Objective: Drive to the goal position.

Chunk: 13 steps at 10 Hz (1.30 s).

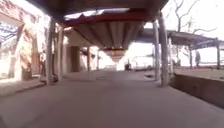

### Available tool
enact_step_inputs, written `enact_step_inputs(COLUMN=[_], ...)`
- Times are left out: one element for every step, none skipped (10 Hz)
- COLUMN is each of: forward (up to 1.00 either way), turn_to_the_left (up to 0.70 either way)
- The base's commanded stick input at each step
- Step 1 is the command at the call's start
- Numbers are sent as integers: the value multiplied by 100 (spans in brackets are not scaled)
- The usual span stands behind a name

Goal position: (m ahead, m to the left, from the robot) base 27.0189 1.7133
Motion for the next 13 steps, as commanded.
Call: enact_step_inputs(forward=[85,85,85,85,85,85,85,85,85,85,85,85,85], turn_to_the_left=[0,0,0,0,0,0,0,0,0,0,0,0,0])
